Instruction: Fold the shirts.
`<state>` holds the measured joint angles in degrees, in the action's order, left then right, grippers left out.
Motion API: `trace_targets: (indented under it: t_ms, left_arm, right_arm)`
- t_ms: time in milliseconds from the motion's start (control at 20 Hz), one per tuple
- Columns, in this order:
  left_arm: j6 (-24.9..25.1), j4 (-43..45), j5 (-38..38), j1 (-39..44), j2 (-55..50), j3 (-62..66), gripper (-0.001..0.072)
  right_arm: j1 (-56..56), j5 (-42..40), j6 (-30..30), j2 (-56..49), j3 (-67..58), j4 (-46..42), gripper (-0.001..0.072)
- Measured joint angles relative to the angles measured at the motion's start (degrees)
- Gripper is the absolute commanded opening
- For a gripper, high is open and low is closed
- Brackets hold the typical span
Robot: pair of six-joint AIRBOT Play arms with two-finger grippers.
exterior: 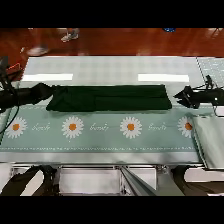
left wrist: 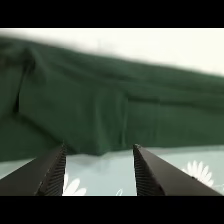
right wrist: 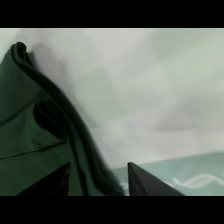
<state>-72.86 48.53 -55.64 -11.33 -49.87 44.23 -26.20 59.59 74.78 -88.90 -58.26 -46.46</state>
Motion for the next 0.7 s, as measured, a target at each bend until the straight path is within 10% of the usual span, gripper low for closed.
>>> trace_targets:
  t_ms: [300,350,450,600,650,700]
  left_arm:
    - [0.2,-0.2,0.2,0.9,-2.1,-2.3,0.0509]
    - [0.2,-0.2,0.2,0.9,-2.3,-2.4,0.0509]
    - [0.2,-0.2,0.2,1.0,-2.5,-2.5,0.0509]
    - [0.2,-0.2,0.2,1.0,-2.6,-2.6,0.0505]
    - [0.4,-0.2,0.1,1.0,-2.6,-2.6,0.041]
    - [0.8,-0.2,-0.3,1.0,-2.6,-2.5,0.0118]
  right_arm:
    - [5.8,0.0,-1.5,-5.8,-3.0,5.2,0.0414]
    - [6.8,-0.1,-1.7,-6.6,-3.5,6.4,0.0363]
    - [9.2,-1.3,-2.5,-8.0,-4.4,7.9,0.0023]
    - [12.0,-2.0,-4.0,-8.8,-6.5,10.2,0.0023]
    - [12.4,-1.1,-4.4,-8.4,-7.1,10.3,0.0022]
    - [12.6,-0.1,-4.7,-7.5,-7.7,10.3,0.0022]
